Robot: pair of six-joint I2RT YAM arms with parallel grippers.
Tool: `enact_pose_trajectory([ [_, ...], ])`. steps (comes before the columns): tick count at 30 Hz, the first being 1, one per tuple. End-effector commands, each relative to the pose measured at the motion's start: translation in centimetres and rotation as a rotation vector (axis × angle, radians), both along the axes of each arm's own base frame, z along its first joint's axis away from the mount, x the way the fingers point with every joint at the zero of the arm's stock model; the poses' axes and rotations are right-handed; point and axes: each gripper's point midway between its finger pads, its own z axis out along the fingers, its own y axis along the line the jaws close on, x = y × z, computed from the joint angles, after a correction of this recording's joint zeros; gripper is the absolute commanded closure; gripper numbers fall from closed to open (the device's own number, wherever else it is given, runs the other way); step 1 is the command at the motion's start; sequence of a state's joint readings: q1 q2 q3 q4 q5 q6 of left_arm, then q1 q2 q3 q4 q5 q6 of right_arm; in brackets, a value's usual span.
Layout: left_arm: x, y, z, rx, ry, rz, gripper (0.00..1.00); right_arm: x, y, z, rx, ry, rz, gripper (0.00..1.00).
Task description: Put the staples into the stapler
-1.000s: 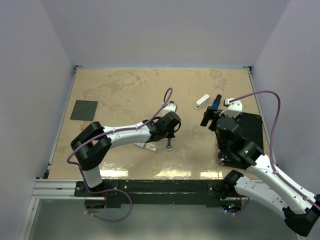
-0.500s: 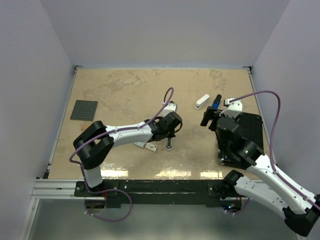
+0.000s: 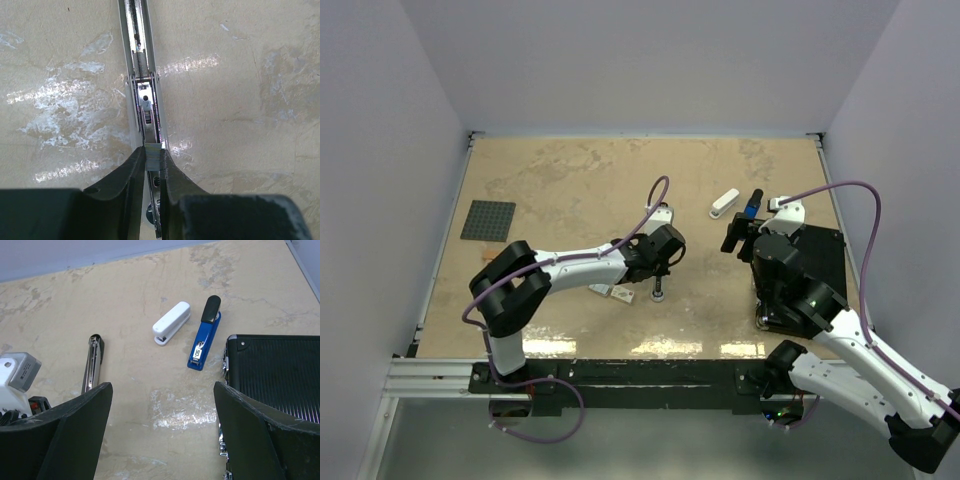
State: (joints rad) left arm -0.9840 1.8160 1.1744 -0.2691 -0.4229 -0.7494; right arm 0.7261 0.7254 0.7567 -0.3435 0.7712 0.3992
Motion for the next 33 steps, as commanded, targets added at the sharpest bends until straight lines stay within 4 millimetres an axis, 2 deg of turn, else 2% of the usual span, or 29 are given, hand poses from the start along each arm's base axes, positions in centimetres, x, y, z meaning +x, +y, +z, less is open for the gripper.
enact_pose_trajectory([
  [1, 0.8, -1.1, 1.2, -0.041, -0.031, 0.028, 1.0, 0.1, -0.5, 0.9, 0.014, -0.035, -0.028, 0.13],
  [7, 0.8, -1.5, 1.5, -0.051, -0.033, 0.024, 1.0, 0.1, -0.4, 0.9, 0.015, -0.035, -0.026, 0.13],
  [13, 1.0, -1.5, 2.7, -0.062, -0.057, 0.034, 1.0, 0.1, -0.4, 0.8, 0.014, -0.033, -0.026, 0.13],
  [33, 0.9, -1.0, 1.1, -0.009, -0.033, 0.072, 1.0, 0.1, -0.4, 1.0, 0.014, -0.036, -0.024, 0.13],
])
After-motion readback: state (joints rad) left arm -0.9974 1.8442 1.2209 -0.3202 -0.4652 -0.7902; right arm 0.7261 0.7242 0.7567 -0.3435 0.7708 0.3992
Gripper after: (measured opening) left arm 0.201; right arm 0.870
